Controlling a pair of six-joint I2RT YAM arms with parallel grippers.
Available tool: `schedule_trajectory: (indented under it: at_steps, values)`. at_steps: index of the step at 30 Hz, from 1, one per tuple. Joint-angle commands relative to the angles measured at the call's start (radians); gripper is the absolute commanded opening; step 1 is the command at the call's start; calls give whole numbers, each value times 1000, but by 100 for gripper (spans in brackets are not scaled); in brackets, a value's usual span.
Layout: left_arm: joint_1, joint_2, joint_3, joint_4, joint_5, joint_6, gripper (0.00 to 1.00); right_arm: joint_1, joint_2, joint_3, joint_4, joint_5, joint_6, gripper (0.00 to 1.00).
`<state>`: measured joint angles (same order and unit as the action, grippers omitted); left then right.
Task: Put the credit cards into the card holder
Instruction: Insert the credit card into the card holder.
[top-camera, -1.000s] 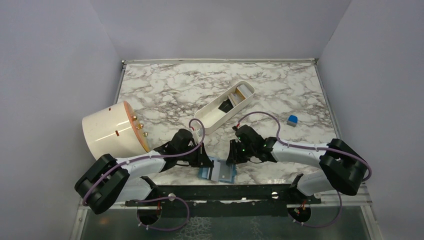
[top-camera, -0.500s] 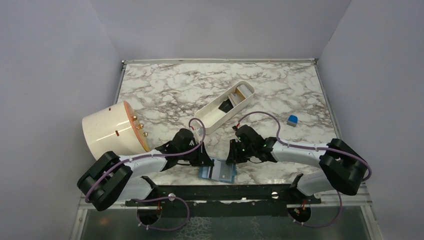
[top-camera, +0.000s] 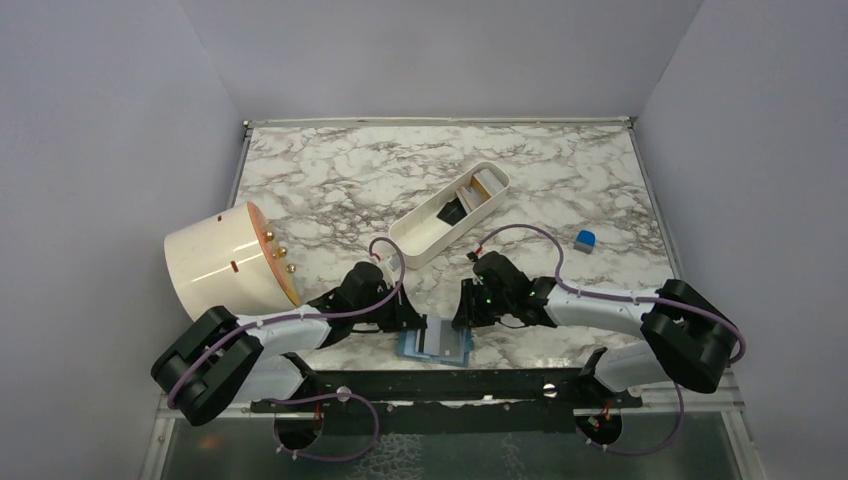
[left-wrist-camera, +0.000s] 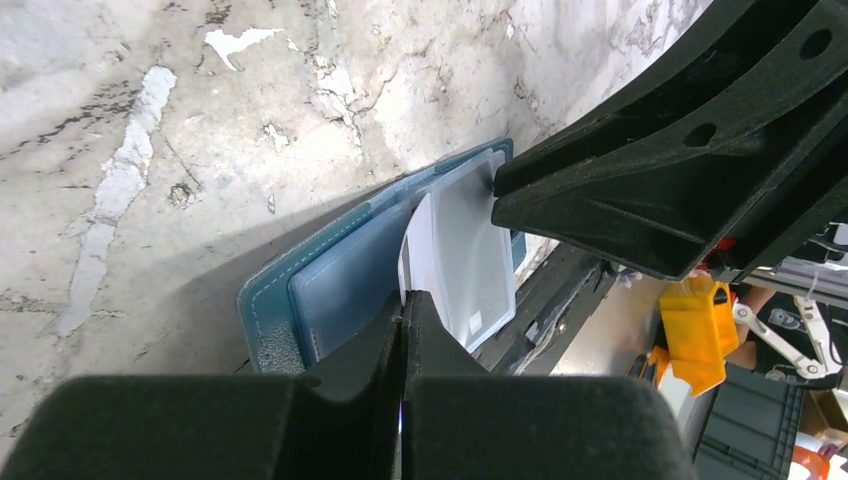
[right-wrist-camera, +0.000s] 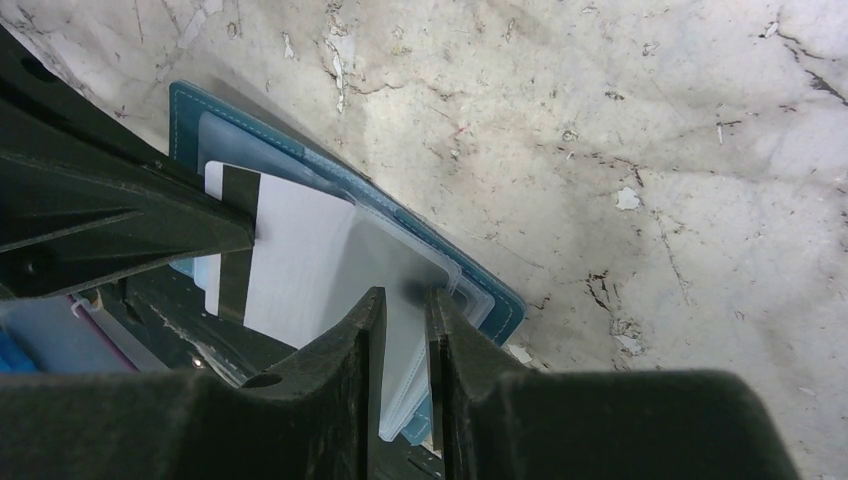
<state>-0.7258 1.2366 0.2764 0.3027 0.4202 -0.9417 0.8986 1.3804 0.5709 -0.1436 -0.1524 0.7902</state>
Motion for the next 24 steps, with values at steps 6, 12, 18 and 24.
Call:
schedule_trajectory:
  at_steps: [6,12,18,24]
  values:
    - [-9,-19,-45,35,-88,-13,0,6,5,-45,-14,49,20,22]
    - [-40,8,-51,55,-84,-17,0,6,6,-51,-5,47,26,22]
    - [-56,24,-53,55,-48,-9,0,6,2,-50,-12,55,29,22]
    - [-79,47,-48,42,-44,-8,0,6,-18,-55,-30,72,34,22]
